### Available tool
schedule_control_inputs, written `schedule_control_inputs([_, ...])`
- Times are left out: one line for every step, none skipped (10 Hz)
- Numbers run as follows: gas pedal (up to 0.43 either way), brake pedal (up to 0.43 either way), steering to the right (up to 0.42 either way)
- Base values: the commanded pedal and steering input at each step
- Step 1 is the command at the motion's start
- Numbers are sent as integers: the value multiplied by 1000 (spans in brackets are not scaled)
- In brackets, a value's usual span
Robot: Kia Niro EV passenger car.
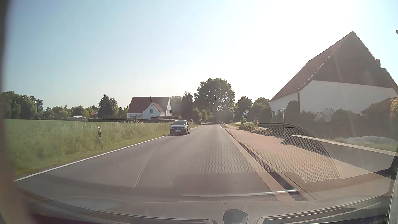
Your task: Follow the waypoints while adhering to traffic rules and regulations
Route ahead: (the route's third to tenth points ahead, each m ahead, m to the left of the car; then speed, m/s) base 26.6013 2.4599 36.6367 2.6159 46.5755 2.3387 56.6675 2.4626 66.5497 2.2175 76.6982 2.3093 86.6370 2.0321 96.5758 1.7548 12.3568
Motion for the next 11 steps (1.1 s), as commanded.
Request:
schedule_control_inputs([150, 6, 1])
schedule_control_inputs([150, 6, 1])
schedule_control_inputs([150, 6, 1])
schedule_control_inputs([150, 6, 1])
schedule_control_inputs([150, 6, 2])
schedule_control_inputs([150, 6, 3])
schedule_control_inputs([150, 6, 3])
schedule_control_inputs([150, 6, 3])
schedule_control_inputs([150, 6, 3])
schedule_control_inputs([150, 6, 3])
schedule_control_inputs([150, 6, 3])
